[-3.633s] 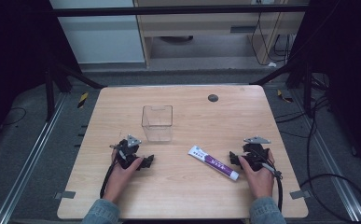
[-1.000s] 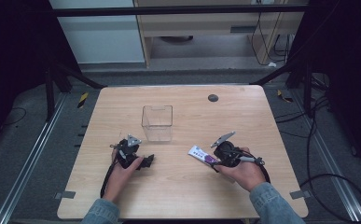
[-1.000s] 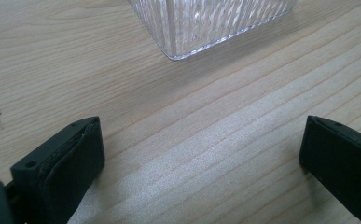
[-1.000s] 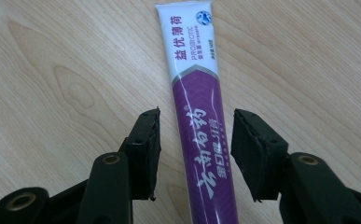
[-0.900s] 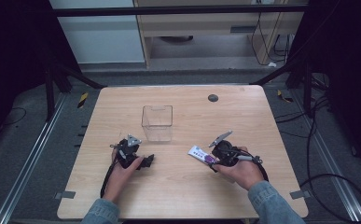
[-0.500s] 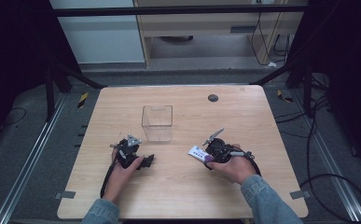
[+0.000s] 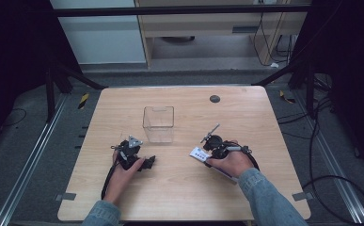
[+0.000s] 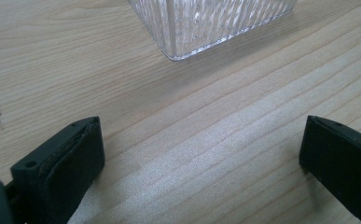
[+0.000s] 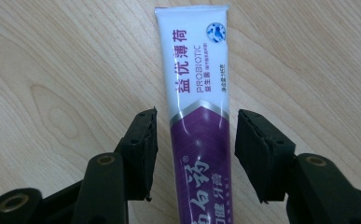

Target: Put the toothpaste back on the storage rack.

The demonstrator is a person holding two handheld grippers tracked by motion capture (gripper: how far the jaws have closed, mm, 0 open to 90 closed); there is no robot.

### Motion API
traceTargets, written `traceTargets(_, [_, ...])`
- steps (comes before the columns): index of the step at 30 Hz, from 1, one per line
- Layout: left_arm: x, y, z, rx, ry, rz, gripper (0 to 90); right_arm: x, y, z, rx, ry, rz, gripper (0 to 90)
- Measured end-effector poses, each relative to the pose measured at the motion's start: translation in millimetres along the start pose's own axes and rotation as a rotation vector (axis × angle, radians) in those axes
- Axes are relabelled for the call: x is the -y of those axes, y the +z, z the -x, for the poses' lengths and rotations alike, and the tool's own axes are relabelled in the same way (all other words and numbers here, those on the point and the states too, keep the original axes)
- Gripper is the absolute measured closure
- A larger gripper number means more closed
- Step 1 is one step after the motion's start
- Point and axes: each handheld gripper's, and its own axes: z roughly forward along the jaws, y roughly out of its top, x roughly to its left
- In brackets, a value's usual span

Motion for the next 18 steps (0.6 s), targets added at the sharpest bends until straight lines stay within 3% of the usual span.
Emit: traceTargets(18, [0.0,0.0,0.0,0.0,0.0,0.0,0.0,-4.0,12.9,3.4,-0.015,-0.001,-0.04,51.9])
